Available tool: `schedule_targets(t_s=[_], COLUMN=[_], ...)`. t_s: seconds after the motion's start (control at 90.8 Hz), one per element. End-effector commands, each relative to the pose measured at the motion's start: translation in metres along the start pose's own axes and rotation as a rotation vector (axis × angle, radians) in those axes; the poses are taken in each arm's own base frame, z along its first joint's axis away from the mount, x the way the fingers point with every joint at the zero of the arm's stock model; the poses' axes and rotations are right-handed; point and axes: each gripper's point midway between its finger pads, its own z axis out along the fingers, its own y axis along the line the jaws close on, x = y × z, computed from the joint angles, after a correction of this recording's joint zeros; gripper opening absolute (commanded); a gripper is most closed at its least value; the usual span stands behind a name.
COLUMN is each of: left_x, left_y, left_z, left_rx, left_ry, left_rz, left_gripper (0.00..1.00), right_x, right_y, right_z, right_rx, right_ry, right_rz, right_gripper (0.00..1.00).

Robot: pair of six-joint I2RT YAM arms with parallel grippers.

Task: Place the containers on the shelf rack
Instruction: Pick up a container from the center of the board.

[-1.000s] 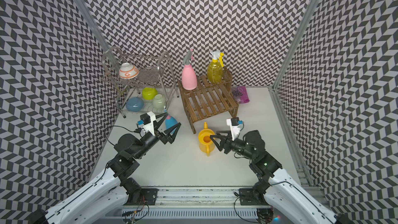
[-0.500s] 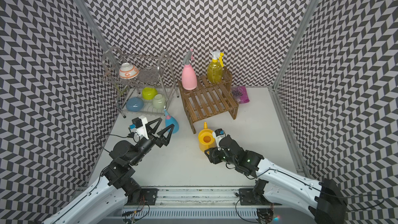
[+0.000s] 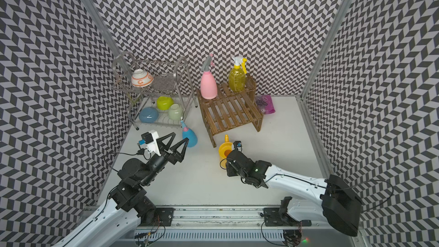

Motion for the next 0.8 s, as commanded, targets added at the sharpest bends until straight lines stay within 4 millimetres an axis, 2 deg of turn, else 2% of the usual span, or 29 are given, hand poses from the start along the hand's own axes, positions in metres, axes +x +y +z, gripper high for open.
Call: schedule_targets(t_s=[0.0,0.165,0.353,0.474,0.65,0.793], left_x=[-0.004,-0.005,-0.007,-0.009,-0.010,-0.011], left_y=[0.004,0.005,0.004,0.004,0.005,0.005], left_z=[-0.004,-0.005,-0.004,-0.003,-0.003,-0.001], left_rx=[-0.019,-0.026,-0.023,-0.026,-0.029,-0.031], left_ry=[-0.018,-0.026,-0.034,-0.039,-0.048,-0.050], left_rz=[0.010,0.020,0.046,0.057,0.071,0.080], left_gripper=[1.00,1.00,1.00,1.00,1.00,1.00], right_x=[-0.012,-0.014,-0.020,-0.025,-0.026,-0.030], right_y=[-0.007,-0.004,-0.007,-0.015,-0.036,-0.044], right_z=[-0.001,-0.003,-0.018,-0.030,-0.048,-0.065], right_rx=[0.059,0.037,0.015,0.030,0.091,0.078], right_ry=[-0.056,-0.076,-0.127,-0.164,-0.195,-0.243], right_rz=[0.015,-0.034,-0.060,-0.047,0.022,0.075], right_gripper=[0.36,0.19,0.05,0.00,0.00,0.00])
